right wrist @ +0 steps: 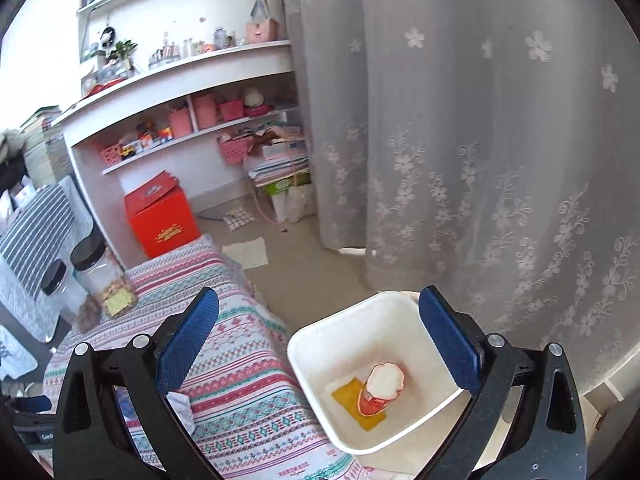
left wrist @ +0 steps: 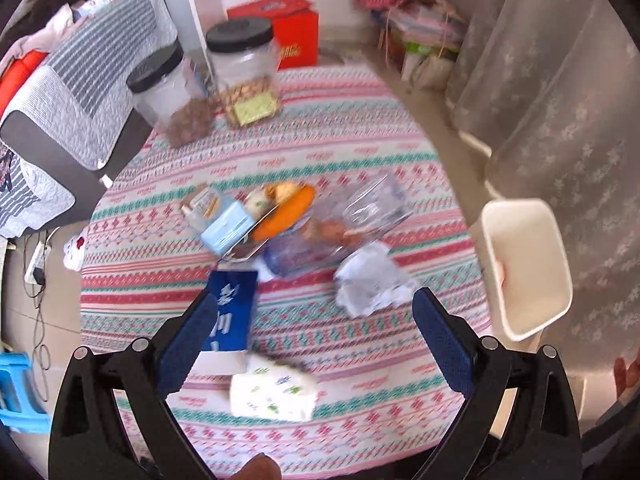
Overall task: Collect trash
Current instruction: 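Grasp the blue carton with the left tool while the right tool grasps the white paper cup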
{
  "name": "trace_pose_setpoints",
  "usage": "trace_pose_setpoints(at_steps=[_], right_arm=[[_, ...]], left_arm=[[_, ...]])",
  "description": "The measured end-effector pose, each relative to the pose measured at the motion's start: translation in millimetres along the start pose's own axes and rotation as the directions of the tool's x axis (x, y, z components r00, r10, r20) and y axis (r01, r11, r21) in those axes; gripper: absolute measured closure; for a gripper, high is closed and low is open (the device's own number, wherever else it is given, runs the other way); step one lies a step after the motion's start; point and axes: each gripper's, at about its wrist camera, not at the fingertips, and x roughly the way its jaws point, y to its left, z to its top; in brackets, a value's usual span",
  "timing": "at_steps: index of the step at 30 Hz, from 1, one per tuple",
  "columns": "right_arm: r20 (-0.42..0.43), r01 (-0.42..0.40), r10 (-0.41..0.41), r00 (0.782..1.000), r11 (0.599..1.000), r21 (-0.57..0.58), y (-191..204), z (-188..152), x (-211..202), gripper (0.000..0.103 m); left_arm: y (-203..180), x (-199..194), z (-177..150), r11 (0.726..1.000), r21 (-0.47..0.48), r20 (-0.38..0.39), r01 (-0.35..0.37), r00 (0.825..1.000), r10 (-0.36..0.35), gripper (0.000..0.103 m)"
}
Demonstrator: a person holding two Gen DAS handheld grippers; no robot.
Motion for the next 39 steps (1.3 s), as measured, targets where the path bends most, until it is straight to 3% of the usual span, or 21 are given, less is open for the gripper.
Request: trace_pose_setpoints(at_steps=[3, 8, 12, 18, 19, 21, 22, 25, 27, 29, 32, 35, 37, 39], right_arm=[[-0.023, -0.040, 0.040, 0.999, 0.999, -0.010, 17, 1, 3, 0.007], [-0.101, -0.102, 0.102, 0.990, 0.995, 0.006, 34, -1, 18, 0.007], [-0.162, -0.160, 0.160, 0.974, 0.987, 0.009, 47, -4, 26, 0.007], [-0.171, -0.237, 0.215, 0.961, 0.964, -0.121, 77, -14, 20, 0.007], [-0.180, -0.257, 0.230, 0.956, 0.955, -0.147, 83, -16, 20, 0.007], [-0.203, -0.297, 0.257, 0.945, 0.933, -0.202, 95, -23, 19, 0.007], [-0.218, -0.316, 0.268, 0.938, 0.920, -0.231, 102, -27, 19, 0.007], [-0.282, -0.388, 0.305, 0.910, 0.865, -0.318, 124, -42, 20, 0.007], [-0.320, -0.435, 0.325, 0.890, 0.817, -0.379, 141, -55, 19, 0.007], [-0.373, -0.496, 0.349, 0.859, 0.745, -0.446, 160, -73, 17, 0.007], [-0.454, -0.590, 0.382, 0.805, 0.600, -0.541, 190, -107, 7, 0.007], [-0.537, -0.657, 0.379, 0.753, 0.427, -0.621, 219, -149, -8, 0.007], [-0.569, -0.659, 0.339, 0.750, 0.302, -0.689, 235, -178, -19, 0.007], [-0.577, -0.640, 0.299, 0.760, 0.191, -0.744, 244, -202, -26, 0.007]], left_arm=[[23, 21, 5, 0.996, 0.052, -0.135, -0.075, 0.988, 0.081, 0.008], [40, 70, 6, 0.986, 0.118, -0.303, -0.118, 0.941, 0.149, 0.008], [49, 101, 3, 0.986, 0.108, -0.358, -0.124, 0.921, 0.155, 0.008], [65, 128, 2, 0.995, 0.042, -0.384, -0.091, 0.918, 0.100, 0.009], [68, 130, 1, 0.997, 0.028, -0.385, -0.073, 0.920, 0.078, 0.012], [73, 134, -3, 0.999, 0.014, -0.402, -0.041, 0.915, 0.043, 0.045], [75, 135, -5, 1.000, 0.003, -0.413, -0.022, 0.911, 0.022, 0.047], [84, 123, -15, 1.000, -0.010, -0.379, 0.003, 0.926, -0.007, 0.047], [96, 107, -24, 0.997, -0.067, -0.341, 0.045, 0.938, -0.065, 0.048], [111, 88, -34, 0.986, -0.142, -0.288, 0.092, 0.949, -0.130, 0.048], [134, 58, -52, 0.962, -0.231, -0.191, 0.145, 0.963, -0.191, 0.048], [161, 34, -67, 0.929, -0.307, -0.080, 0.205, 0.968, -0.240, 0.048], [174, 23, -79, 0.899, -0.350, -0.001, 0.266, 0.959, -0.284, 0.048], [185, 24, -82, 0.884, -0.379, 0.023, 0.274, 0.958, -0.287, 0.048]])
